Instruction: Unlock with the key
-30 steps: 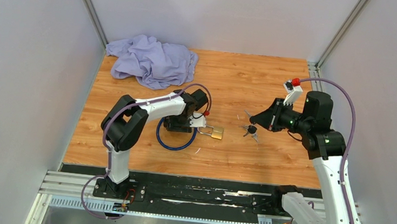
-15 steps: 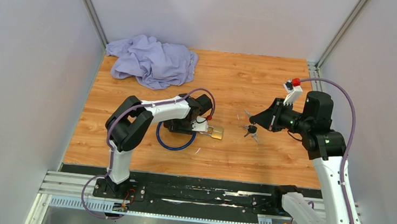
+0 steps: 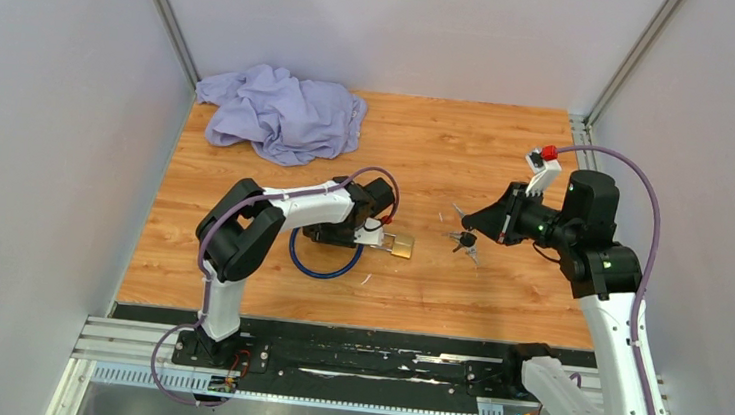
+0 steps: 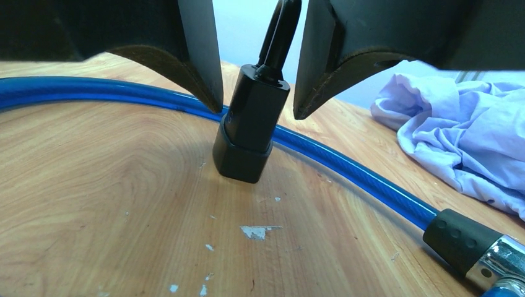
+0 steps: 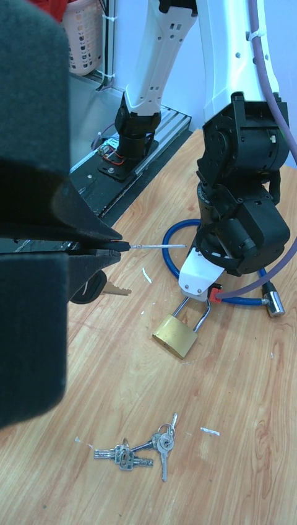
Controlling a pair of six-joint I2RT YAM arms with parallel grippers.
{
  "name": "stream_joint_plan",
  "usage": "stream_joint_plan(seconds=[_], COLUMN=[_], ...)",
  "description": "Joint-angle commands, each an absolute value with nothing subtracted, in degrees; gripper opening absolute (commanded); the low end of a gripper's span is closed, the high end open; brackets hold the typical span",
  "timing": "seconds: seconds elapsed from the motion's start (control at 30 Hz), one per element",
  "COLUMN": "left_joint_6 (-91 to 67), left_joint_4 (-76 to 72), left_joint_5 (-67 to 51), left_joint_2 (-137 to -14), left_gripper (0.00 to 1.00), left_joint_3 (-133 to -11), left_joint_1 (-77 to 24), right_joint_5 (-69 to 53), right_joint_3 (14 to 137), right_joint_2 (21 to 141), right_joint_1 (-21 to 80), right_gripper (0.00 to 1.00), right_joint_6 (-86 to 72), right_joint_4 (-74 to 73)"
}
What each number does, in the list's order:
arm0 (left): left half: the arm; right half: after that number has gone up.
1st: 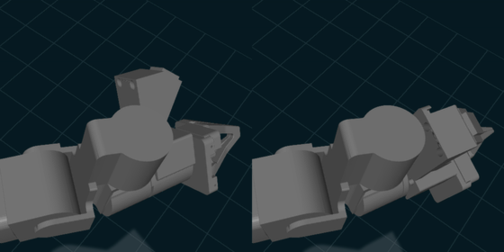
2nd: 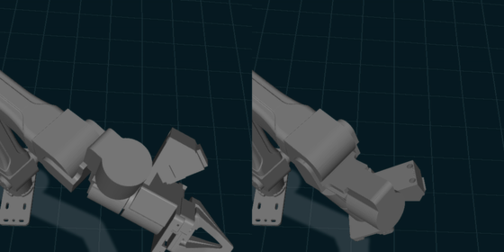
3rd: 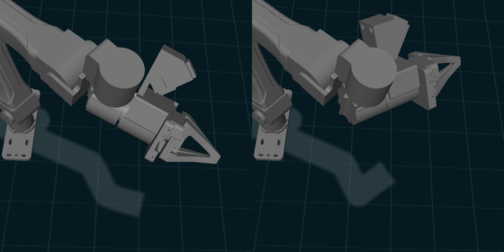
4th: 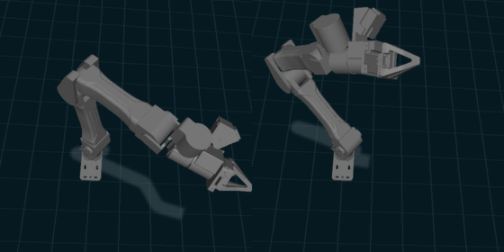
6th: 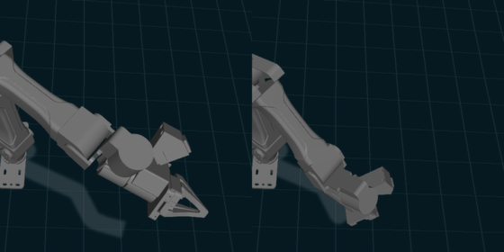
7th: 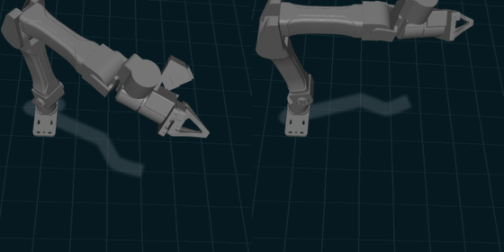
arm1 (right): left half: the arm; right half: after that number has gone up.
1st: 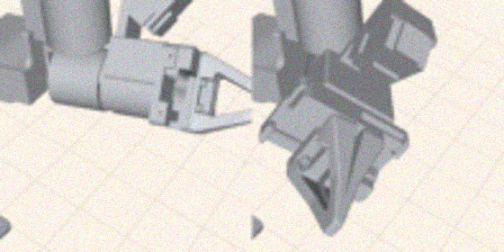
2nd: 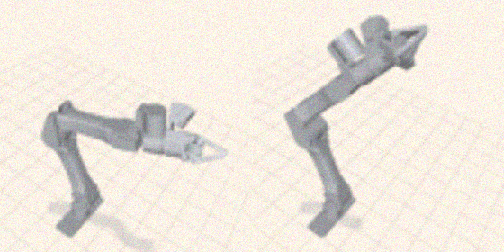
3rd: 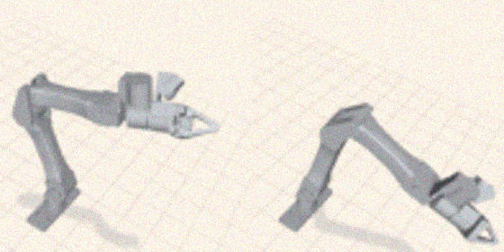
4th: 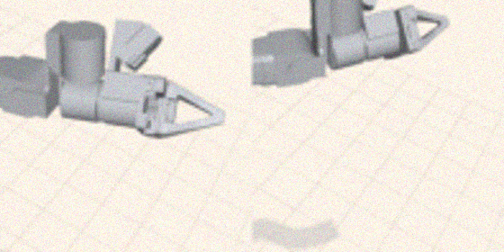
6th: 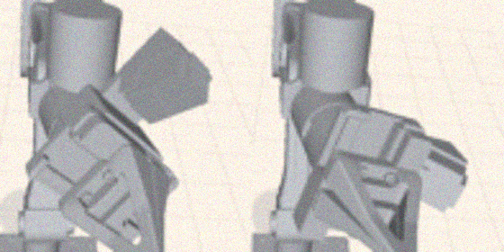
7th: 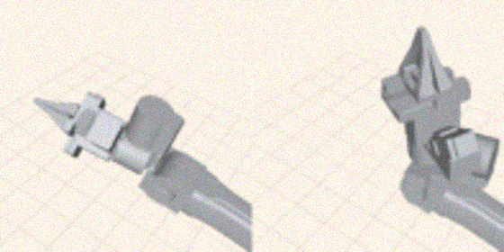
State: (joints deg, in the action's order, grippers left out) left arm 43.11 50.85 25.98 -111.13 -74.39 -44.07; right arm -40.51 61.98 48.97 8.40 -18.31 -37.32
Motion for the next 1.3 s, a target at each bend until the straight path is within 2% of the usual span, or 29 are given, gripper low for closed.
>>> stream_joint_plan(seconds=[0.0, 0.27, 0.47, 0.57, 0.67, 0.77, 0.8, 0.87, 0.9, 1.07, 1.27], left_joint_6=[43.9, 44.1, 43.8, 43.8, 43.8, 43.9, 44.0, 44.0, 43.9, 42.3, 35.5], left_joint_4=[50.5, 50.6, 50.5, 50.3, 50.4, 50.4, 50.4, 50.4, 50.5, 53.4, 61.5], left_joint_5=[27.5, 27.1, 26.9, 26.9, 27.1, 27.8, 27.9, 27.9, 27.8, 23.6, 5.9], left_joint_2=[-111.8, -112.6, -114.0, -114.5, -115.0, -115.0, -115.0, -115.0, -114.9, -112.6, -109.8], left_gripper=[0.48, 0.43, 0.42, 0.37, 0.36, 0.29, 0.23, 0.03, 0.01, 0.0, 0.0], left_joint_3=[-73.8, -73.3, -73.6, -73.4, -73.4, -73.6, -73.5, -73.7, -73.9, -76.9, -86.6], left_joint_1=[-44.3, -44.3, -44.3, -44.3, -44.2, -44.2, -44.2, -44.2, -44.2, -44.2, -40.9], right_joint_5=[-41.5, -41.7, -42.0, -42.1, -42.2, -42.2, -42.2, -42.2, -42.2, -42.4, -41.5], right_joint_3=[61.6, 61.4, 61.5, 61.4, 61.3, 61.2, 61.1, 60.9, 60.9, 60.8, 61.6], right_joint_2=[48.1, 47.9, 47.9, 48.0, 48.1, 48.0, 47.9, 47.7, 47.8, 47.9, 48.8], right_joint_1=[9.2, 9.2, 9.2, 9.2, 9.2, 9.2, 9.2, 9.1, 9.2, 9.2, 9.2], right_gripper=[0.01, 0.01, 0.0, 0.0, 0.01, 0.01, 0.01, 0.01, 0.01, 0.01, 0.01], right_joint_6=[-18.3, -18.6, -18.9, -18.8, -18.7, -18.8, -18.8, -18.8, -18.7, -18.8, -18.2], right_joint_4=[-36.1, -35.6, -35.2, -35.0, -34.9, -34.6, -34.6, -34.5, -34.5, -34.4, -35.2])
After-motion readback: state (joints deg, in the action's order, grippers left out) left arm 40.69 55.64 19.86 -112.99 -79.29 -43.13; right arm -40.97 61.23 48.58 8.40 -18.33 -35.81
